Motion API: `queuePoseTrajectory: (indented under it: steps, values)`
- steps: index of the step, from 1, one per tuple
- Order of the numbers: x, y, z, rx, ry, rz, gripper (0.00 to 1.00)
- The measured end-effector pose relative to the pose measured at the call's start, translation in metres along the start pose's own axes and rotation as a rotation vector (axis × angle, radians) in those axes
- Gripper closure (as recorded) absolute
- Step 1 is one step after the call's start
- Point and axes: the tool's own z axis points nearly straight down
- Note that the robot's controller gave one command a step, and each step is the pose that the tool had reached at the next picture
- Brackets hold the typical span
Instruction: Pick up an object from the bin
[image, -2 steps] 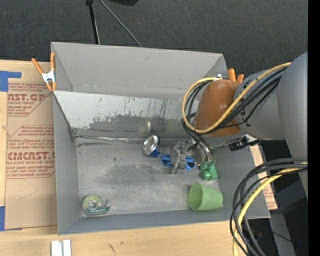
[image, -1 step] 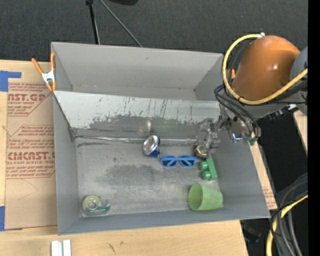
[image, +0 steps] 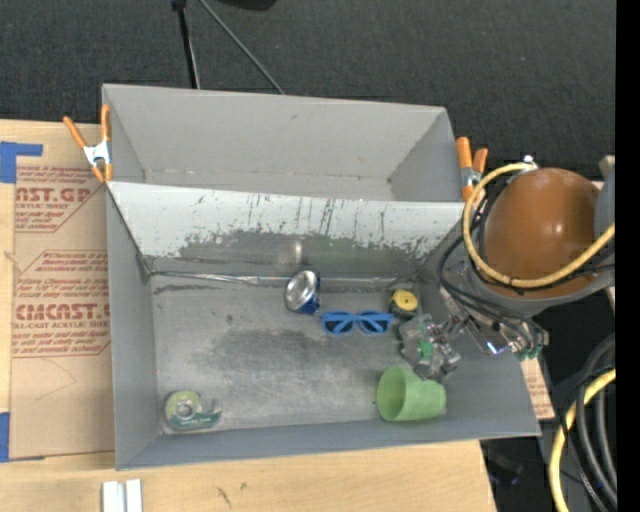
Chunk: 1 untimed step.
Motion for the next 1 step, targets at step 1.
queuePoseTrajectory:
  steps: [1]
  values:
    - [0.0090, -0.0029, 0.0232, 0.001, -0.004, 0.086, 1.00]
